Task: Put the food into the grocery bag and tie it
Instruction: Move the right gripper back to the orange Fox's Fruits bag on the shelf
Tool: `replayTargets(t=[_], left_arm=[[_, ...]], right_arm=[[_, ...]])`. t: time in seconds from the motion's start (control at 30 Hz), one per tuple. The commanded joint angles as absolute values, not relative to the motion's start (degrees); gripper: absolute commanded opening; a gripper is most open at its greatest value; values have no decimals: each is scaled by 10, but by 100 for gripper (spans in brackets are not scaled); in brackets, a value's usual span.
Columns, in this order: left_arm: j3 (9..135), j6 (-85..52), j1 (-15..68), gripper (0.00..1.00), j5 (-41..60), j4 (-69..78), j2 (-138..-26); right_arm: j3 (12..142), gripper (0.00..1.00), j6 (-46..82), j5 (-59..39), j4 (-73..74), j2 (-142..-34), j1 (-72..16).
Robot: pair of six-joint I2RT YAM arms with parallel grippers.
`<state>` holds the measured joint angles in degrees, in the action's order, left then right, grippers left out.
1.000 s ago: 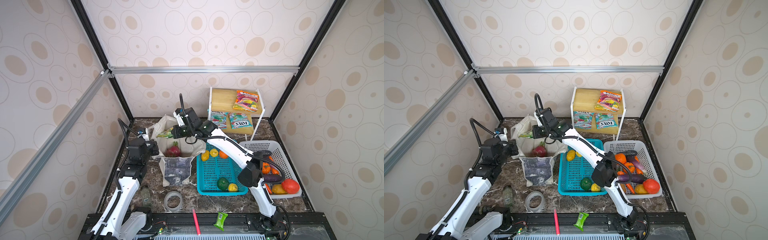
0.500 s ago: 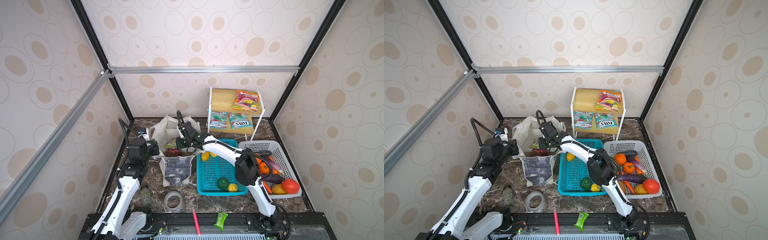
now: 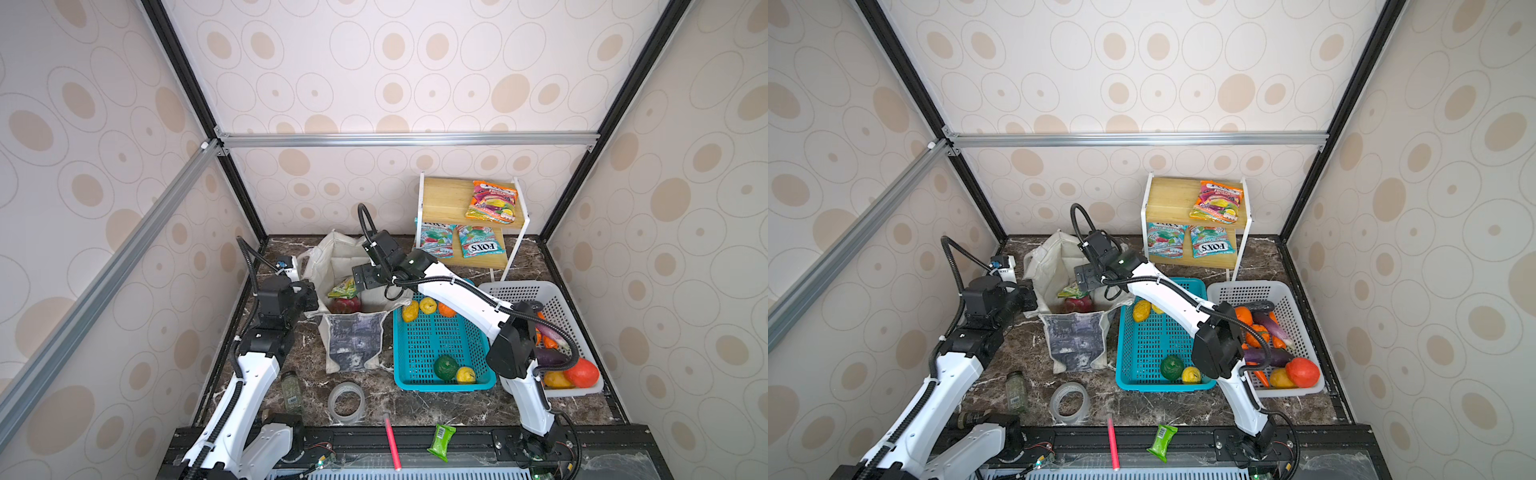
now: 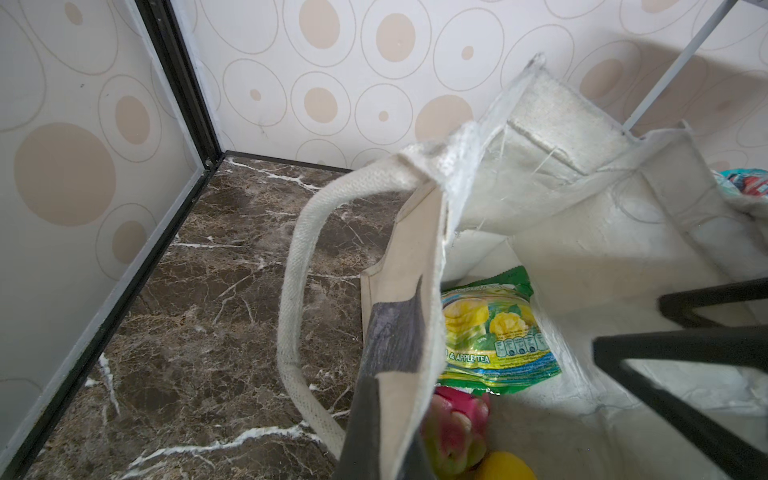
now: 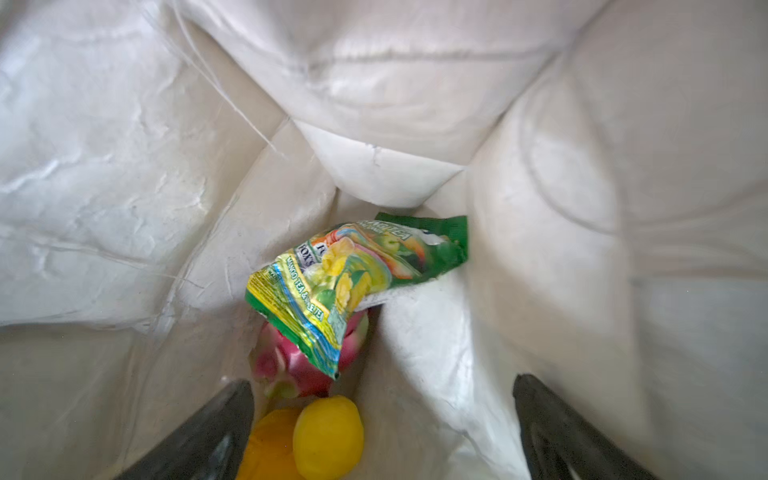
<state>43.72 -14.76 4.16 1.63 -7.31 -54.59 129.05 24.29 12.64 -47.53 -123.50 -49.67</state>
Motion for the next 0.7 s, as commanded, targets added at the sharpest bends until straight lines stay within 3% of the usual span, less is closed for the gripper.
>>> replayTargets(t=[0.0, 0.07, 0.13, 0.2, 0.27, 0.33, 0.67], left_arm=[[454, -148, 39, 0, 11, -66, -545], [454, -149, 39, 0, 12, -66, -545], [455, -149, 39, 0, 14, -66, -546], [454, -149, 39, 0, 15, -66, -545], [454, -149, 39, 0, 14, -66, -545], [454, -149, 39, 0, 15, -65, -543], [452, -150, 39, 0, 19, -62, -543]], right_arm=[[1384, 89, 227, 181, -656, -1218, -501], [1392, 72, 208, 169, -671, -1195, -499], [1368, 71, 213, 191, -661, -1152, -499], [1289, 76, 200, 229, -603, -1082, -499], [1202, 100, 165, 246, -527, -1015, -496], [1152, 100, 146, 230, -489, -966, -476], [1155, 100, 174, 187, -501, -910, -280]])
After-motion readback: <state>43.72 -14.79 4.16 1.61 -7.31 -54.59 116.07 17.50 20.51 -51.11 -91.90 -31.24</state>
